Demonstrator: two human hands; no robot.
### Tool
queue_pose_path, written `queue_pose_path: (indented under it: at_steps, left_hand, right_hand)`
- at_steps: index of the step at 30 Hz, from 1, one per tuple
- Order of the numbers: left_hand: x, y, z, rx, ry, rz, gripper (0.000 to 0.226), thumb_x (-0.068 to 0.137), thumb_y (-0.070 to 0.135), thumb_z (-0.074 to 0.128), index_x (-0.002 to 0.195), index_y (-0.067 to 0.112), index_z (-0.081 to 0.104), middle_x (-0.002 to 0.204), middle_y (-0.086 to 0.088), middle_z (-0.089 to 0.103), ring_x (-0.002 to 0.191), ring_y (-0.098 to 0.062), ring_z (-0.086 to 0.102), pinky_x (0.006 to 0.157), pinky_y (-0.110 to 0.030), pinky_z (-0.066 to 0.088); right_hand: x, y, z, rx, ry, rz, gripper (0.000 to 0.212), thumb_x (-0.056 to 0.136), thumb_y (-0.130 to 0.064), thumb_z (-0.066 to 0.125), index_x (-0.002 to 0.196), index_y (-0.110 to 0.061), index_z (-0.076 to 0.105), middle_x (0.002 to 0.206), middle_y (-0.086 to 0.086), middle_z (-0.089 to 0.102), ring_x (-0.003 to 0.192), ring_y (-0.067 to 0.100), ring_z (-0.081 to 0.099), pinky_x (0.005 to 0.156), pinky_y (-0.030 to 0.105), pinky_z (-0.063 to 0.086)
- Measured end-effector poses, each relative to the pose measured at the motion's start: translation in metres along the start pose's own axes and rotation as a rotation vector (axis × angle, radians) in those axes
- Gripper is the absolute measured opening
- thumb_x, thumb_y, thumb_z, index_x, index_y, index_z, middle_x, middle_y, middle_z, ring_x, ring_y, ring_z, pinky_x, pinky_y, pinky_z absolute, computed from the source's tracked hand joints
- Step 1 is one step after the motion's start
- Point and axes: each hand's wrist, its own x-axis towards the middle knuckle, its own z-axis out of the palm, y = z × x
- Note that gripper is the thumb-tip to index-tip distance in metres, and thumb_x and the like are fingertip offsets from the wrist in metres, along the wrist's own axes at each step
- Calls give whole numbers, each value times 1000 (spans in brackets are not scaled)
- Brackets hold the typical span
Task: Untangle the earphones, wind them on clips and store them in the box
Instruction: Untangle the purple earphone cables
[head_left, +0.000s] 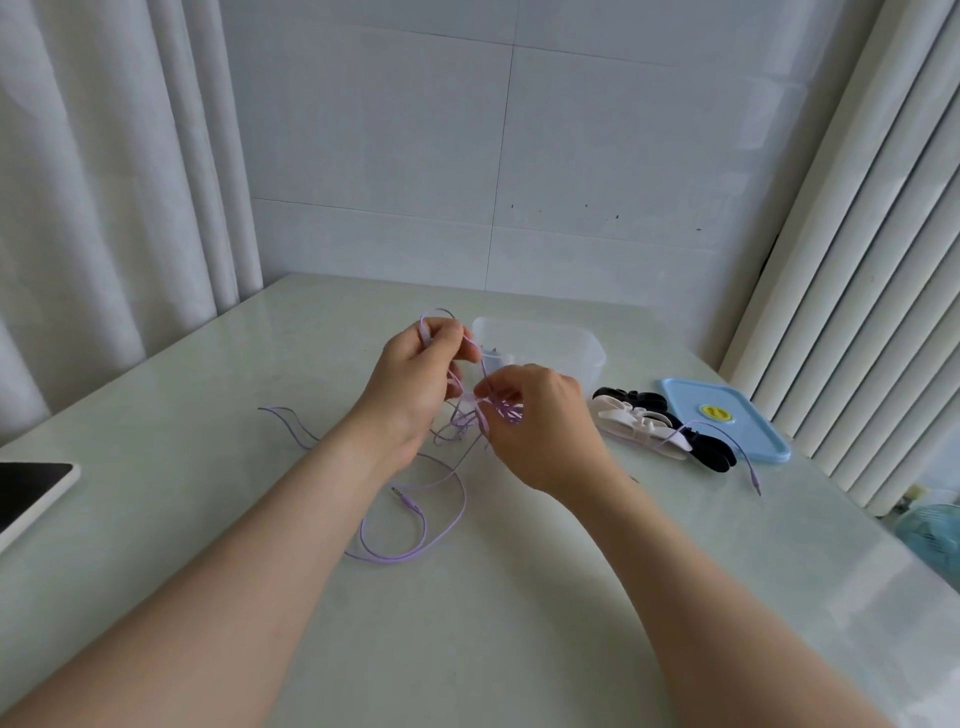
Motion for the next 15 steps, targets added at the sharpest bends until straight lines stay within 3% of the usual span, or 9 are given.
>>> queue_pose_path:
  at_steps: [2, 4, 7, 9, 11, 13, 15]
  left_hand:
    - [1, 6, 2, -306, 31, -70, 27, 110, 14, 47, 85, 10, 58, 73, -5, 62, 72, -22, 65, 83, -43, 61]
    - [3, 8, 1, -539, 72, -129, 26, 111, 13, 45, 88, 7, 54, 73, -8, 57, 77, -30, 73, 91, -52, 62]
    - [7, 3, 0, -670, 115, -214, 25, 112, 16, 40, 89, 9, 49, 75, -8, 51, 69, -30, 72, 87, -54, 61]
    - [7, -4, 0, -534, 130, -230, 27, 108, 13, 40, 82, 15, 46, 74, -5, 43, 51, -17, 47, 65, -36, 52]
    - [5, -10, 2, -135, 90, -94, 26, 105, 18, 46, 80, 16, 45, 75, -1, 40, 52, -16, 33, 55, -28, 36]
    - [0, -15, 4, 294, -5, 100, 25, 99, 35, 66, 87, 14, 58, 78, 4, 54, 62, -16, 50, 59, -28, 45]
    - [-5, -18, 3, 554, -68, 237, 21, 84, 39, 84, 94, 25, 71, 83, 8, 66, 69, -4, 60, 65, -20, 48]
  right_hand:
    - [2, 5, 3, -66, -18, 24, 12, 89, -20, 65, 88, -24, 77, 81, -3, 67, 84, 27, 63, 83, 42, 54]
    - [3, 10, 2, -132, -24, 56, 15, 92, -21, 61, 88, -23, 76, 81, -2, 63, 85, 29, 60, 82, 39, 51]
    - [4, 17, -1, -178, 2, 132, 21, 96, -22, 56, 98, -25, 77, 89, -3, 66, 93, 28, 61, 81, 38, 43]
    - [5, 19, -3, -167, 28, 190, 22, 95, -22, 57, 104, -29, 76, 99, -4, 69, 99, 26, 61, 90, 40, 45]
    - [5, 18, -2, -153, 30, 228, 26, 92, -20, 59, 109, -34, 74, 106, -5, 68, 104, 25, 60, 96, 40, 40]
    - [4, 14, -1, -165, 13, 237, 37, 86, -13, 60, 113, -35, 72, 112, -4, 67, 109, 26, 58, 94, 39, 36]
    - [4, 13, -2, -152, 24, 233, 42, 80, -8, 60, 112, -33, 71, 111, -3, 68, 109, 26, 59, 94, 39, 39]
